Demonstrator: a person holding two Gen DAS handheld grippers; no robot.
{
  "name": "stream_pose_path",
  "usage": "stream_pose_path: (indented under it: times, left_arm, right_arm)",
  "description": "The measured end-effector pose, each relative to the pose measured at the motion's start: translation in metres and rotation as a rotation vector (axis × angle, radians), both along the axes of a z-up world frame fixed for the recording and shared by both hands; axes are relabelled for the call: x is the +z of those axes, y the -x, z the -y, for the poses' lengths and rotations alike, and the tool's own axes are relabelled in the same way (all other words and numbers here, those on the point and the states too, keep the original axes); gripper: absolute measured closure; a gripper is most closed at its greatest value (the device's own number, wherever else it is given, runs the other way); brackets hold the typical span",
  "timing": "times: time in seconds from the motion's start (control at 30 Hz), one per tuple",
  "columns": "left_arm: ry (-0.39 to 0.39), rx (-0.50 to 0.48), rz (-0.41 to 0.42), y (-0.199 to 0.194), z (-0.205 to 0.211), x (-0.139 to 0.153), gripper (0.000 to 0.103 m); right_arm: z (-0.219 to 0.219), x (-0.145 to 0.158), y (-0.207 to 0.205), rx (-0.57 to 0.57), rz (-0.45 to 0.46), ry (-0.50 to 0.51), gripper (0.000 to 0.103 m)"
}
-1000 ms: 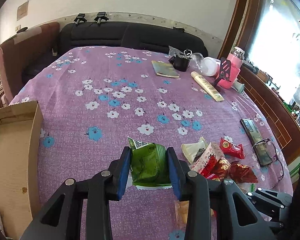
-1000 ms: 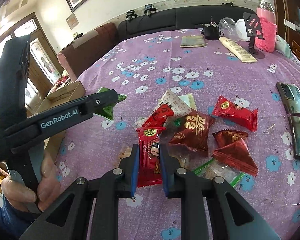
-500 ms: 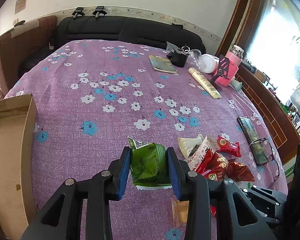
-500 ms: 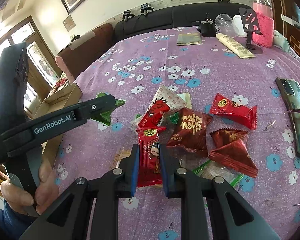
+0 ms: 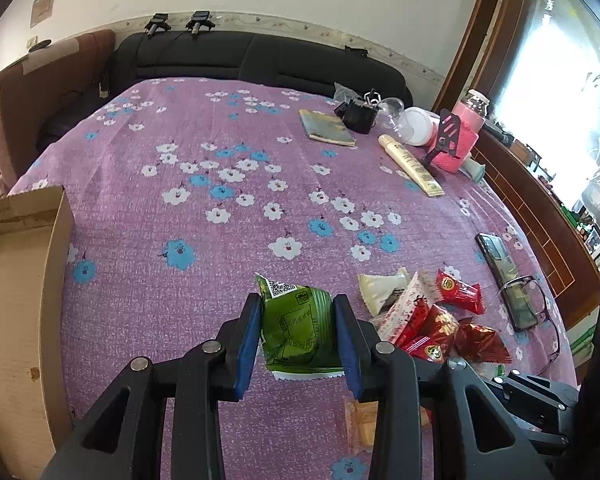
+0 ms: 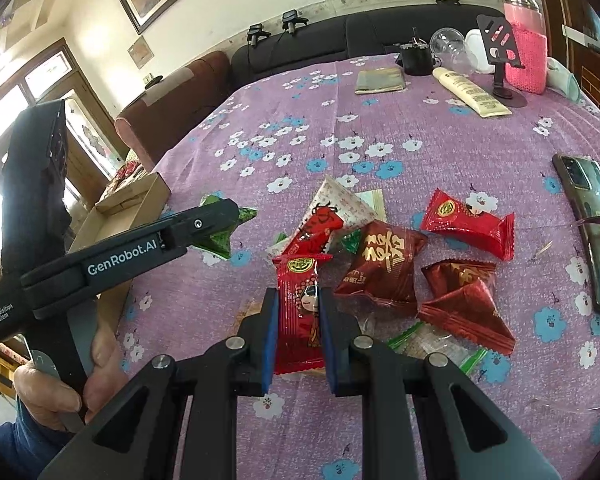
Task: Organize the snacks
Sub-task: 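Lift the green packet with the left gripper while the right lifts the red packet, then carry both packets over the box and open both grippers to drop them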
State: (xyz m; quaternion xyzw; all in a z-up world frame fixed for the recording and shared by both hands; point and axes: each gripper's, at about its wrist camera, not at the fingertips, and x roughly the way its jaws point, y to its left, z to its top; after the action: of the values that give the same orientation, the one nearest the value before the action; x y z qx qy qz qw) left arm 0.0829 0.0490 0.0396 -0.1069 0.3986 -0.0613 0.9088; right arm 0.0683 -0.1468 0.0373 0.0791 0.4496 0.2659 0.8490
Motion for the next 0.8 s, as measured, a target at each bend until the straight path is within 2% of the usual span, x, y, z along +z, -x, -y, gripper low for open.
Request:
stream_pose_path:
  times: [0.3, 0.5, 0.8]
  left_arm:
    - [0.000, -0.003, 0.042, 0.009, 0.003, 0.010, 0.065]
    - [0.010, 0.013, 0.034, 0.017, 0.002, 0.015, 0.065]
    - [-0.009, 0.031, 0.081, 0.055, -0.003, 0.032, 0.065]
  right_arm:
    - [0.001, 0.010, 0.006, -0.010, 0.046, -0.012, 0.085]
    - [0.001, 0.013, 0.007, -0.014, 0.061, -0.014, 0.085]
    - [-0.005, 0.015, 0.014, 0.018, 0.078, -0.016, 0.085]
